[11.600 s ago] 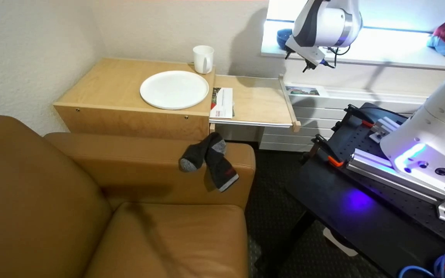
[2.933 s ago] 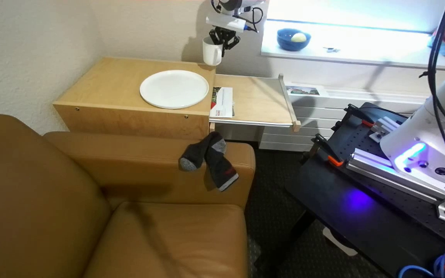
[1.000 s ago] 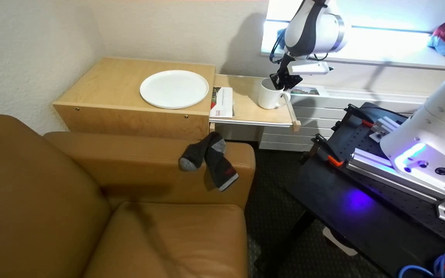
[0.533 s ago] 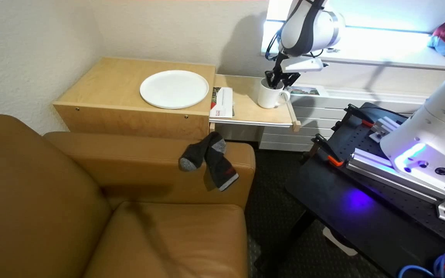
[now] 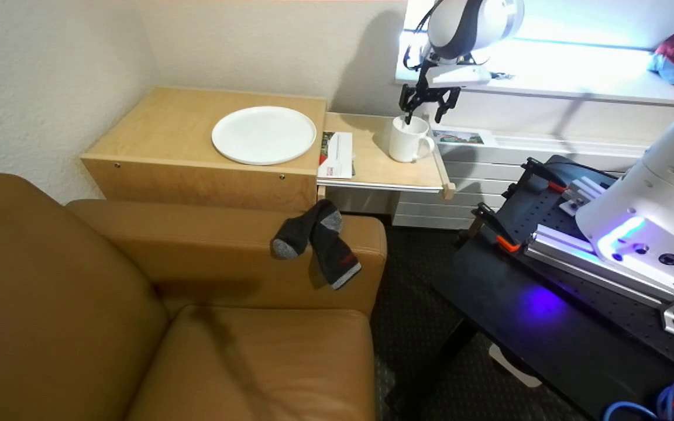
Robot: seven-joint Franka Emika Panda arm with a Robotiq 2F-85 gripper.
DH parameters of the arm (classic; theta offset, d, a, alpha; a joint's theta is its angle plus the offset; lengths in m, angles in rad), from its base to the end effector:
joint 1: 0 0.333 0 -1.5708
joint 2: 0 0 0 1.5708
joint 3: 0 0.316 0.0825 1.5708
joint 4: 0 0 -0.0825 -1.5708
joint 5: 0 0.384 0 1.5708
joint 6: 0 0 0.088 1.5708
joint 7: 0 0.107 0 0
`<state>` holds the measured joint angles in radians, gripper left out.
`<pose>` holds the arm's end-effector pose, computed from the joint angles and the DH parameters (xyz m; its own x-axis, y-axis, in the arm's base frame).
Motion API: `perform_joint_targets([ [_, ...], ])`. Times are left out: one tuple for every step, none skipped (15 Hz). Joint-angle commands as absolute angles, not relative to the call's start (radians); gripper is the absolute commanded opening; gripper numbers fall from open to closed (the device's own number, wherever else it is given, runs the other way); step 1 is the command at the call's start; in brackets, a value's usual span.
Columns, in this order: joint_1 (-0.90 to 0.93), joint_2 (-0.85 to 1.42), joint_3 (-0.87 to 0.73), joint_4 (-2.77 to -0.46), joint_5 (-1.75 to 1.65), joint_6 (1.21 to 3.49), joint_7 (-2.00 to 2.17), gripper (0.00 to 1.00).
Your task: Open the first top drawer then put the white cup on the drawer, then put the lemon in the white cup
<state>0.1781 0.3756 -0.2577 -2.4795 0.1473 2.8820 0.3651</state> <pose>0.4701 -0.0547 0.1538 0.8422 -0.5354 0.0628 -0.5378 -0.8426 0.0291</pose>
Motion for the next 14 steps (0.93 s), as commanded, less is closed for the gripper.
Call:
perform_joint_targets([
  [0.208,0.267,-0.375,-2.51,-0.034,2.738,0.437,1.0],
  [0.196,0.24,-0.381,-2.51,-0.083,2.705,0.446,1.0],
  [0.167,0.205,-0.368,-2.511,-0.108,2.673,0.431,1.0],
  [0.136,0.175,-0.345,-2.512,-0.112,2.65,0.405,1.0],
  [0.109,0.141,-0.321,-2.516,-0.107,2.629,0.377,1.0],
  [0.087,0.113,-0.304,-2.521,-0.098,2.625,0.366,1.0],
  [0.056,0.079,-0.284,-2.518,-0.052,2.603,0.355,1.0],
  [0.04,0.064,-0.285,-2.512,-0.047,2.601,0.413,1.0],
  [0.011,0.049,-0.284,-2.489,-0.027,2.58,0.445,1.0],
  [-0.011,0.032,-0.283,-2.479,-0.022,2.57,0.473,1.0],
  [-0.038,0.039,-0.287,-2.438,-0.024,2.56,0.502,1.0],
  [-0.062,0.052,-0.285,-2.402,-0.009,2.549,0.524,1.0],
  [-0.088,0.105,-0.291,-2.33,-0.013,2.54,0.558,1.0],
  [-0.109,0.145,-0.294,-2.275,-0.01,2.534,0.59,1.0],
])
